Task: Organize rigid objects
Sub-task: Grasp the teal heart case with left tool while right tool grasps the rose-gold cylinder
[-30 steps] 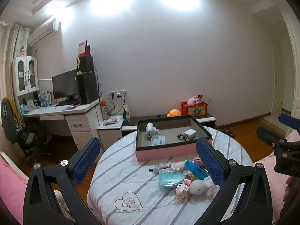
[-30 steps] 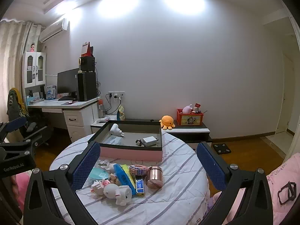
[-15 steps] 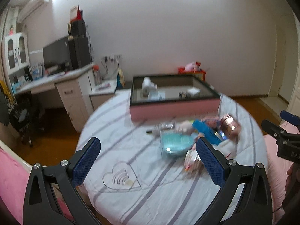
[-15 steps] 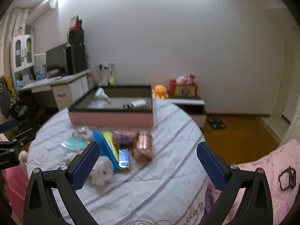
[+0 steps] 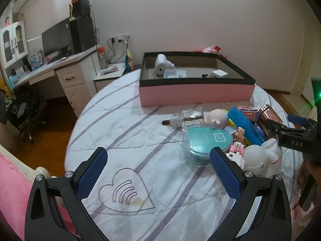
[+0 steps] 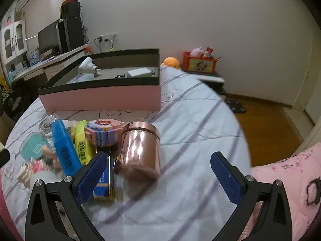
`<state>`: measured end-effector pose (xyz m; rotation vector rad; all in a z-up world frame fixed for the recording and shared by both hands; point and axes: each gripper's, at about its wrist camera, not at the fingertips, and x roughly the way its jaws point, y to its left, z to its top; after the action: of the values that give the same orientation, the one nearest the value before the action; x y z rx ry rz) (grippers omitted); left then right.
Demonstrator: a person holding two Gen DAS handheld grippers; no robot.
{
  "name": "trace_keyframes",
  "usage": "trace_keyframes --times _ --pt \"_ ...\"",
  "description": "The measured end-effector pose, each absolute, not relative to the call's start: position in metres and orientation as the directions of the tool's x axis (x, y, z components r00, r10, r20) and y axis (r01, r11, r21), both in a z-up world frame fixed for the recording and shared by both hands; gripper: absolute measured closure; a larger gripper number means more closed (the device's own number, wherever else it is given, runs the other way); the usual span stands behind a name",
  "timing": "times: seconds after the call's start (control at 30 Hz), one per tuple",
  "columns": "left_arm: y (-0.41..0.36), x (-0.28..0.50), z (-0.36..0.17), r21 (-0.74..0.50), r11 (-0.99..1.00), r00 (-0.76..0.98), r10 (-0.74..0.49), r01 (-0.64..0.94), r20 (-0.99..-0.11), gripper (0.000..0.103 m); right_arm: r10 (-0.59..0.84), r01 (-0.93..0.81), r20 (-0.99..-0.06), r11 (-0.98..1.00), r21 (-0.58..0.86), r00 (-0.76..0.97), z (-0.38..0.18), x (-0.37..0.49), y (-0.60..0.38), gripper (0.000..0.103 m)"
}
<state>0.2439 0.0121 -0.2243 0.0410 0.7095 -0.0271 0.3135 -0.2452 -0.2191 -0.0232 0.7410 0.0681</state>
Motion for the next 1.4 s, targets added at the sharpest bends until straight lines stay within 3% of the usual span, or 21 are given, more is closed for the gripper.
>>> trace_keyframes --times 0.07,0.13,0.17,0.23,0.53,0.63,0.93,1.0,1.07,1.17,1.23,1.33,1.4 --pt "0.008 0.251 -0.229 0.021 0.998 0.748 -0.028 0.056 -0.663 0.0 0.081 -0.077 -0.691 0.996 0.037 0.718 -0.222 0.322 -0.249 0.003" --pt "0.003 0.258 -0.234 0.016 0.997 0.732 -0.044 0.075 -0.68 0.0 0.112 -0.101 -0.707 0.993 0.058 0.698 -0.225 0.328 -0.25 0.024" --pt "-0.001 0.261 -0.236 0.013 0.996 0.726 -0.052 0.084 -0.685 0.0 0.131 -0.118 -0.716 0.991 0.068 0.686 -0.227 0.331 -0.251 0.029" --pt "-0.008 0.266 -0.24 0.009 0.995 0.721 -0.067 0.101 -0.689 0.0 0.154 -0.143 -0.726 0.987 0.077 0.67 -0.231 0.335 -0.25 0.055" --pt "-0.029 0.276 -0.248 -0.036 0.982 0.681 -0.154 0.185 -0.716 0.0 0.171 -0.142 -0.724 0.985 0.101 0.669 -0.234 0.337 -0.254 0.056" --pt "-0.033 0.278 -0.251 -0.005 0.984 0.683 -0.127 0.178 -0.72 0.0 0.165 -0.141 -0.726 0.986 0.094 0.667 -0.234 0.338 -0.253 0.056" --pt "-0.026 0.297 -0.26 -0.137 0.981 0.654 -0.194 0.137 -0.731 0.0 0.138 -0.137 -0.733 0.989 0.062 0.666 -0.235 0.339 -0.25 0.056" --pt "-0.025 0.296 -0.258 -0.151 0.976 0.663 -0.217 0.156 -0.717 0.012 0.13 -0.136 -0.734 0.989 0.051 0.666 -0.235 0.339 -0.249 0.056" --pt "-0.021 0.294 -0.258 -0.17 0.97 0.654 -0.242 0.172 -0.717 0.017 0.128 -0.136 -0.734 0.989 0.049 0.667 -0.235 0.338 -0.249 0.056" --pt "-0.014 0.29 -0.258 -0.106 0.984 0.663 -0.173 0.14 -0.729 0.023 0.126 -0.136 -0.735 0.99 0.047 0.666 -0.235 0.338 -0.248 0.056" --pt "-0.004 0.289 -0.263 -0.043 0.995 0.66 -0.091 0.088 -0.745 0.022 0.12 -0.135 -0.735 0.99 0.039 0.667 -0.235 0.337 -0.248 0.056" --pt "0.01 0.289 -0.265 -0.089 0.994 0.662 -0.11 0.066 -0.742 0.02 0.114 -0.133 -0.736 0.991 0.032 0.667 -0.235 0.337 -0.247 0.056" --pt "0.011 0.289 -0.262 -0.096 0.993 0.666 -0.116 0.067 -0.737 0.009 0.113 -0.134 -0.737 0.991 0.031 0.667 -0.235 0.338 -0.247 0.056"
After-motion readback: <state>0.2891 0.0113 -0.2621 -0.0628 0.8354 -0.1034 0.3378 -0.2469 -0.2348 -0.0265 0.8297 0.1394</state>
